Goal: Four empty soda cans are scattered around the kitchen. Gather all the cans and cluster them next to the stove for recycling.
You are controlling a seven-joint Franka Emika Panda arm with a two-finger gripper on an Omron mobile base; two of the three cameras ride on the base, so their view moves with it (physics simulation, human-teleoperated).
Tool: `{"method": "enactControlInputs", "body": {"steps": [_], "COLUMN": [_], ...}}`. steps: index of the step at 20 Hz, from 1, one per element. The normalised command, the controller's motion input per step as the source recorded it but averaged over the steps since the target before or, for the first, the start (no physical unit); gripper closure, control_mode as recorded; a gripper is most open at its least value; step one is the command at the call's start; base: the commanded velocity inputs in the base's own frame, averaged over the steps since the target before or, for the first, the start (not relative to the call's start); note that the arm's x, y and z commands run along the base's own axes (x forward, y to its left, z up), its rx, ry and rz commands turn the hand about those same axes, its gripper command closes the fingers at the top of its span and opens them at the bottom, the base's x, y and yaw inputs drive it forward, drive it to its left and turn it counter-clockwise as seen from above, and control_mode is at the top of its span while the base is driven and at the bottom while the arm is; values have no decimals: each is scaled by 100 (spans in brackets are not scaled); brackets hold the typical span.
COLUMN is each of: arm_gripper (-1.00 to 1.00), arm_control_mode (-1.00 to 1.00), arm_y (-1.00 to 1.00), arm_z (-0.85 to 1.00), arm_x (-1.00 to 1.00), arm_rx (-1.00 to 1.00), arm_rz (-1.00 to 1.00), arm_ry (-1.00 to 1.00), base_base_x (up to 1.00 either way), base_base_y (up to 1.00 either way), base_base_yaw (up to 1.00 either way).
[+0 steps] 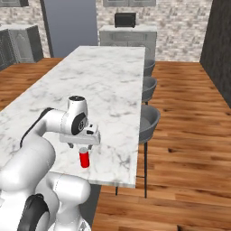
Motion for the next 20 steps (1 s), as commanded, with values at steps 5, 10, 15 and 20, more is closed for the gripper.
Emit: {"method": "enactControlInputs", "body": {"steps": [5,10,15,20], "arm_gripper": [-100,-100,-100,-100], "arm_control_mode": [-100,-100,-100,-100], "arm_y": [-1,-1,0,0], "arm_z": [-7,-10,-7,-7], "arm_x": [5,4,8,1], "arm_rx": [0,0,0,0], "arm_rz": [0,0,0,0], "arm_ry": [3,4,4,5], "base_base_x": [0,0,0,0], "base_base_y": [0,0,0,0], "base_base_yaw": [0,0,0,0]}}
